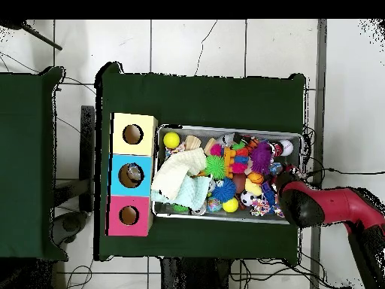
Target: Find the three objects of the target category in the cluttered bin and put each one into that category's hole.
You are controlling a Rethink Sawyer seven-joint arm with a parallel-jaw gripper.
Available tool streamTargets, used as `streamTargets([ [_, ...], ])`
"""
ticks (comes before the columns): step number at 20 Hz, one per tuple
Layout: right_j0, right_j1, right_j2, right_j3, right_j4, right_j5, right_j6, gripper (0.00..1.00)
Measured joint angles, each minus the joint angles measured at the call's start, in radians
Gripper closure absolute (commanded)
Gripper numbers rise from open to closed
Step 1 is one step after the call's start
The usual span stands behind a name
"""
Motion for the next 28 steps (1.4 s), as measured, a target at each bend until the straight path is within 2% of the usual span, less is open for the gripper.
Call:
streamTargets([
  [6, -0.024, -0.025, 0.001, 0.023, 0.014, 0.017, -0.011, 0.0],
  [18, -0.027, -0.033, 0.001, 0.037, 0.012, 0.021, -0.044, 0.0],
  [28, -0.024, -0.033, 0.0, 0.075, -0.07, 0.021, -0.044, 0.0],
])
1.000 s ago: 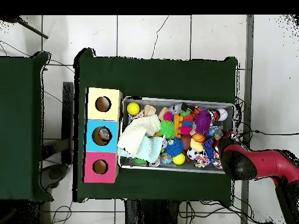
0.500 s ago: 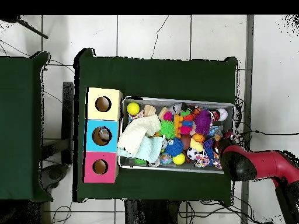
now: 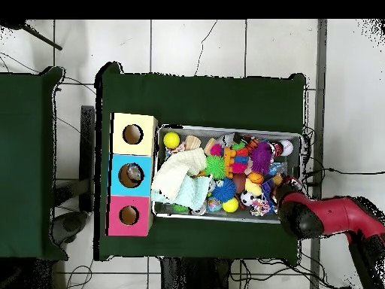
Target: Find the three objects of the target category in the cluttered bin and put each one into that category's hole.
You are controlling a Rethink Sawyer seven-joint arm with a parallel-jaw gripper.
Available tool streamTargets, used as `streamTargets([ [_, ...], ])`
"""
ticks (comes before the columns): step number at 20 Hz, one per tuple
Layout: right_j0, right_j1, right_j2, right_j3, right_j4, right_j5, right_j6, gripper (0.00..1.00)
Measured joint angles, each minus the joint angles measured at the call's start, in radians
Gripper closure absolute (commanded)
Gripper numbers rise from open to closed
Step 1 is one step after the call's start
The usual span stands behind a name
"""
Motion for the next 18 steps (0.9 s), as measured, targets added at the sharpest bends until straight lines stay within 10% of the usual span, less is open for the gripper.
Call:
streamTargets([
  [9, -0.002, 0.005, -0.001, 0.009, -0.029, 0.0, 0.0, 0.0],
  [18, -0.033, -0.024, 0.018, 0.035, 0.102, 0.012, 0.0, 0.0],
])
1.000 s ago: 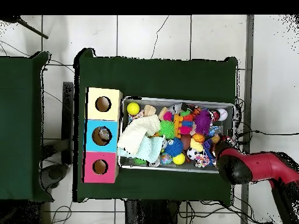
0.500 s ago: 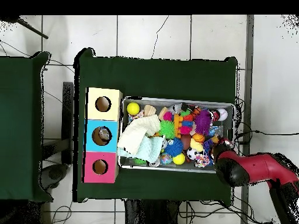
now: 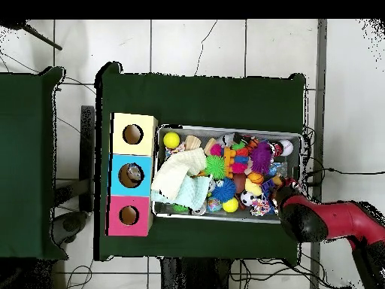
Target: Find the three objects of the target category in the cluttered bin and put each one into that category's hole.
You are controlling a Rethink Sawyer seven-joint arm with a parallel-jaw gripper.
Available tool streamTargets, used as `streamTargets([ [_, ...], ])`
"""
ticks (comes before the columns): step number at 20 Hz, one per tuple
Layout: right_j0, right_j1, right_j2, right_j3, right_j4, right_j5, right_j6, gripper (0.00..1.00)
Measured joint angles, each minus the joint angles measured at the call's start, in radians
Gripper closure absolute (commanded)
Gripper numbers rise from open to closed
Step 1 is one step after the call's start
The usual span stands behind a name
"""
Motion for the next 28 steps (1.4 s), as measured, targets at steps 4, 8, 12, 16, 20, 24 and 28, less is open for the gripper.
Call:
streamTargets([
  [4, -0.015, -0.013, 0.018, 0.003, 0.052, 0.02, 0.0, 0.0],
  [8, -0.011, -0.053, 0.037, 0.007, 0.112, 0.063, 0.0, 0.0],
  [12, -0.004, -0.092, 0.055, 0.008, 0.154, 0.095, 0.0, 0.0],
  [16, 0.004, -0.129, 0.071, 0.009, 0.195, 0.119, 0.0, 0.0],
  [20, 0.016, -0.156, 0.077, 0.009, 0.227, 0.128, 0.0, 0.0],
  [24, 0.041, -0.182, 0.077, 0.01, 0.255, 0.128, 0.0, 0.0],
  [28, 0.062, -0.193, 0.077, 0.011, 0.272, 0.128, 0.0, 0.0],
])
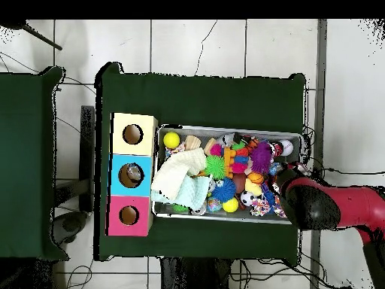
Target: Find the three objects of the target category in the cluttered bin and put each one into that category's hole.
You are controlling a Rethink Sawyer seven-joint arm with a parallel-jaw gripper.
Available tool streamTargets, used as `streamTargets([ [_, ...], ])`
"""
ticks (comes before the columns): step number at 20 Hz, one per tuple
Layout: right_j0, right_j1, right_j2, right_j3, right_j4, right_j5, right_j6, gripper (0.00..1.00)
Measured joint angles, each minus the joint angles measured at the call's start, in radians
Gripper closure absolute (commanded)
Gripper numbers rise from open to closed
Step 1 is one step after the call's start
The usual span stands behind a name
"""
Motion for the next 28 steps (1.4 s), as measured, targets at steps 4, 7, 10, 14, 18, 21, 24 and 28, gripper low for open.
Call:
streamTargets([
  [4, 0.024, -0.005, 0.0, 0.0, 0.015, 0.0, 0.0, 0.0],
  [7, 0.038, -0.005, 0.0, 0.001, 0.019, 0.0, 0.0, 0.0],
  [10, 0.048, -0.005, 0.0, 0.001, 0.02, 0.0, 0.0, 0.0],
  [14, 0.052, -0.005, -0.003, 0.001, 0.02, 0.0, 0.0, 0.0],
  [18, 0.052, -0.005, -0.008, 0.002, 0.02, 0.0, 0.0, 0.0],
  [21, 0.052, -0.005, -0.014, 0.004, 0.02, 0.0, 0.0, 0.0],
  [24, 0.052, -0.005, -0.018, 0.005, 0.02, 0.0, 0.0, 0.0],
  [28, 0.053, -0.006, -0.024, 0.006, 0.023, 0.0, 0.0, 0.0],
])
